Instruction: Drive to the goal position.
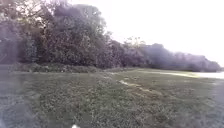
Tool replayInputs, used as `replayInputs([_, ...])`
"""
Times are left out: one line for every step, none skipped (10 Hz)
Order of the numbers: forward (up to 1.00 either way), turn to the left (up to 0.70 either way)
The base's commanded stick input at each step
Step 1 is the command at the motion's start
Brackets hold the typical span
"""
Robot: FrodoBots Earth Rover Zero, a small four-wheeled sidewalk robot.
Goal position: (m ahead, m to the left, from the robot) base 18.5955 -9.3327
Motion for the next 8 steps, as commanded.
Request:
replayInputs([0.60,-0.15])
replayInputs([0.60,-0.15])
replayInputs([0.60,-0.15])
replayInputs([0.60,-0.15])
replayInputs([0.60,-0.15])
replayInputs([0.60,-0.15])
replayInputs([0.60,-0.15])
replayInputs([0.60,-0.15])
